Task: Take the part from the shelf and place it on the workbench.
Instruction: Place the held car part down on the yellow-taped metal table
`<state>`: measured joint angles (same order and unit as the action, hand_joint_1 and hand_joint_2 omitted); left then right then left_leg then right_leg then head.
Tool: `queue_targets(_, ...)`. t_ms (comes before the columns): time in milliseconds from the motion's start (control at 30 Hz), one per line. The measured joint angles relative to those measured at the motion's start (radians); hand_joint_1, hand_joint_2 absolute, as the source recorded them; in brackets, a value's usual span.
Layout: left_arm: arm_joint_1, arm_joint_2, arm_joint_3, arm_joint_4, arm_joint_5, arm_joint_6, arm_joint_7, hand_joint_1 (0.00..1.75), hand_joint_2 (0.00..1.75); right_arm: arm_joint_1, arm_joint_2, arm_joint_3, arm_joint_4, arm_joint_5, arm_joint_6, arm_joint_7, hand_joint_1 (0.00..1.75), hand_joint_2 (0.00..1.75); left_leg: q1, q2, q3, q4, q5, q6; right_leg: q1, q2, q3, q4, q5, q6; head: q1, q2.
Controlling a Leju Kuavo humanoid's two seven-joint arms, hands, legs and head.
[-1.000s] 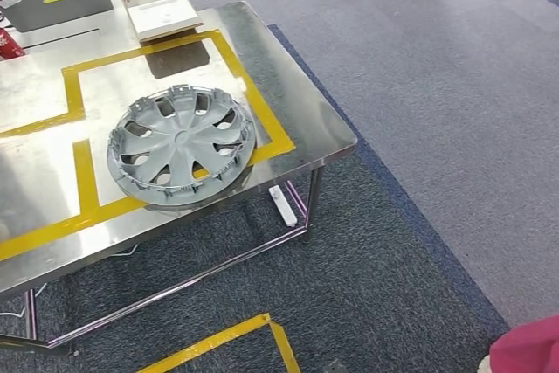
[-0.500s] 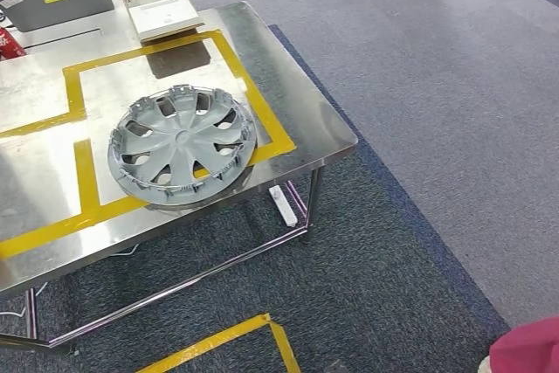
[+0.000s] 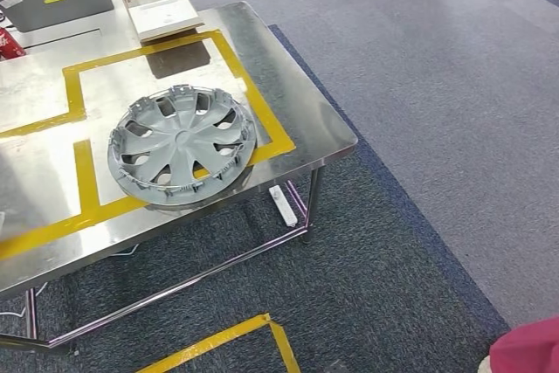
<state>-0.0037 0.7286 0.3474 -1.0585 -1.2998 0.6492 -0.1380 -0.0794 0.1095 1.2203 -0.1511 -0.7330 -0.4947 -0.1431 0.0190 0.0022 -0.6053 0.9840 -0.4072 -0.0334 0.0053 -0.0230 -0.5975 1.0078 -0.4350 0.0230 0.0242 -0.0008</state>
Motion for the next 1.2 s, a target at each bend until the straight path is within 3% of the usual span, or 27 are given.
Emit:
queue_targets(400,-0.023,-0.017,-0.014,-0.001,-0.008,-0.012,-0.003,0.00,0.00,0.000,0.002,0.000,0.000,-0.002,0.000,-0.005,0.00,0.00,-0.005,0.000,0.000,0.002,-0.004,0.006,-0.006,0.000,0.001,-0.001,0.001,0.006,0.000,0.000)
queue_targets(600,-0.028,-0.018,-0.016,-0.001,-0.002,-0.012,-0.003,0.00,0.00,0.000,0.004,0.000,0.000,-0.002,0.000,-0.007,0.00,0.00,-0.009,0.000,0.001,0.001,0.002,0.025,-0.012,-0.001,0.004,-0.002,0.002,0.023,-0.001,0.000)
queue_targets(667,-0.032,-0.019,-0.019,-0.001,-0.001,-0.012,-0.003,0.00,0.00,0.000,0.004,0.000,0.000,-0.002,-0.001,-0.007,0.00,0.00,-0.003,0.000,0.002,-0.007,0.010,0.033,-0.011,0.008,-0.014,0.044,-0.039,0.028,0.002,0.000)
queue_targets(767,-0.036,-0.028,-0.028,-0.002,-0.001,-0.012,-0.003,0.00,0.00,0.000,0.004,0.000,0.000,-0.003,-0.003,-0.007,0.00,0.00,0.000,-0.001,-0.005,-0.008,0.016,0.036,-0.011,0.019,-0.086,0.238,-0.153,0.032,0.004,0.000)
queue_targets(800,-0.036,-0.032,-0.032,-0.002,-0.001,-0.012,-0.003,0.00,0.00,0.001,0.004,0.000,0.000,-0.004,-0.003,-0.007,0.00,0.00,0.000,-0.002,-0.009,-0.008,0.019,0.035,-0.011,0.019,-0.099,0.281,-0.170,0.033,0.004,0.000)
queue_targets(833,-0.036,-0.035,-0.035,-0.002,-0.001,-0.012,-0.003,0.00,0.00,0.001,0.004,0.000,0.000,-0.004,-0.003,-0.007,0.00,0.00,0.000,-0.003,-0.013,-0.008,0.022,0.033,-0.011,0.019,-0.093,0.287,-0.168,0.032,0.004,0.000)
queue_targets(867,-0.036,-0.037,-0.037,-0.002,-0.001,-0.012,-0.003,0.00,0.00,0.001,0.004,0.000,0.000,-0.004,-0.004,-0.007,0.00,0.00,0.002,-0.005,-0.017,-0.008,0.026,0.029,-0.012,0.019,-0.066,0.251,-0.149,0.031,0.004,0.000)
queue_targets(967,-0.036,-0.040,-0.039,-0.004,-0.002,-0.012,-0.002,0.00,0.00,-0.002,0.004,0.000,0.000,-0.004,-0.005,-0.007,0.00,0.00,0.006,-0.012,-0.026,-0.007,0.040,0.011,-0.010,0.028,0.064,0.047,-0.082,0.023,0.003,0.000)
queue_targets(1000,-0.037,-0.039,-0.039,-0.006,-0.002,-0.012,-0.001,0.00,0.00,-0.003,0.005,0.000,0.000,-0.004,-0.006,-0.007,0.00,0.00,0.007,-0.014,-0.028,-0.006,0.046,0.003,-0.008,0.032,0.083,0.011,-0.073,0.017,0.003,0.000)
queue_targets(1100,-0.036,-0.039,-0.039,-0.012,-0.003,-0.012,0.000,0.00,0.00,-0.003,0.005,0.000,0.000,-0.004,-0.008,-0.007,0.00,0.00,0.012,-0.017,-0.032,-0.012,0.061,-0.019,-0.003,0.036,0.068,0.003,-0.062,-0.007,0.001,0.000)
queue_targets(1133,-0.034,-0.039,-0.039,-0.012,-0.003,-0.013,0.000,0.00,0.00,-0.003,0.005,0.000,0.000,-0.004,-0.008,-0.007,0.00,0.00,0.014,-0.016,-0.037,-0.006,0.048,-0.024,-0.003,0.033,0.064,0.002,-0.055,-0.018,0.000,0.000)
queue_targets(1200,-0.032,-0.040,-0.039,-0.013,-0.003,-0.014,0.001,0.00,0.00,-0.003,0.005,0.000,0.000,-0.004,-0.009,-0.007,0.00,0.00,0.015,-0.013,-0.064,0.062,-0.026,-0.030,-0.005,0.028,0.050,-0.002,-0.034,-0.034,-0.001,0.000)
